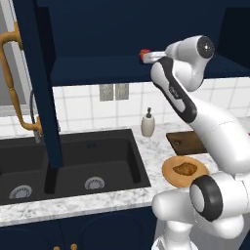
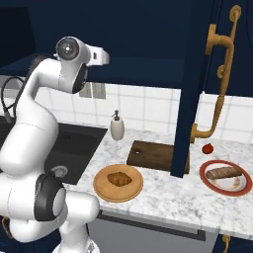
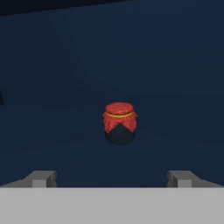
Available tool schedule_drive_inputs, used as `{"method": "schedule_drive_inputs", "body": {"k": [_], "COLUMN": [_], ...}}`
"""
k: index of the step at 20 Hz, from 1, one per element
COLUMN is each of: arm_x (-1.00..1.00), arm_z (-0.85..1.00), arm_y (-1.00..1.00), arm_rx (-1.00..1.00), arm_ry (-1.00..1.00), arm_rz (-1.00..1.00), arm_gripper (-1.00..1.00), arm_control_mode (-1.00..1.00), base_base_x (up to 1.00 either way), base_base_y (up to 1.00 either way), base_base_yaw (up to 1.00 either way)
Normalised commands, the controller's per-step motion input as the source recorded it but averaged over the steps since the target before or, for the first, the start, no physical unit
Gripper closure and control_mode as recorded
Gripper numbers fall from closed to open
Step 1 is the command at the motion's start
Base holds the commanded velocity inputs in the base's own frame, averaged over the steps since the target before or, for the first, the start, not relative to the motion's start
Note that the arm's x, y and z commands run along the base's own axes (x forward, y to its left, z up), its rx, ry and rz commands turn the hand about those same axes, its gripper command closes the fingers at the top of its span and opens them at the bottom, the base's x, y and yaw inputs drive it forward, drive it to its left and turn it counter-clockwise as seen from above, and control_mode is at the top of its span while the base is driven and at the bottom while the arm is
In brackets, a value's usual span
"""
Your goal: From the different types of pastries on the counter, select a croissant and place it on the cutting board. Then retrieve a jar of jam from the cabinet and place it alongside the croissant on the cutting board.
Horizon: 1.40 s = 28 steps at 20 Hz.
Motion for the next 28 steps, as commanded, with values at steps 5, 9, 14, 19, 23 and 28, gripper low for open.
{"method": "schedule_drive_inputs", "body": {"k": [5, 9, 14, 19, 23, 28], "arm_x": [0.38, 0.54, 0.61, 0.56, 0.42, 0.22], "arm_z": [-0.20, -0.24, -0.14, -0.03, -0.01, -0.07], "arm_y": [0.00, 0.00, 0.03, 0.02, 0.00, 0.00], "arm_rx": [0.03, 0.05, 0.07, 0.07, 0.05, 0.02], "arm_ry": [0.00, 0.00, 0.00, 0.00, 0.00, 0.00], "arm_rz": [0.00, 0.00, 0.00, 0.01, 0.04, 0.06], "arm_gripper": [-1.00, -1.00, -1.00, -1.00, -1.00, -1.00], "arm_control_mode": [-1.00, -1.00, -1.00, -1.00, -1.00, -1.00], "base_base_x": [0.00, 0.00, 0.00, 0.00, 0.00, 0.00], "base_base_y": [0.00, 0.00, 0.00, 0.00, 0.00, 0.00], "base_base_yaw": [0.00, 0.00, 0.00, 0.00, 0.00, 0.00]}}
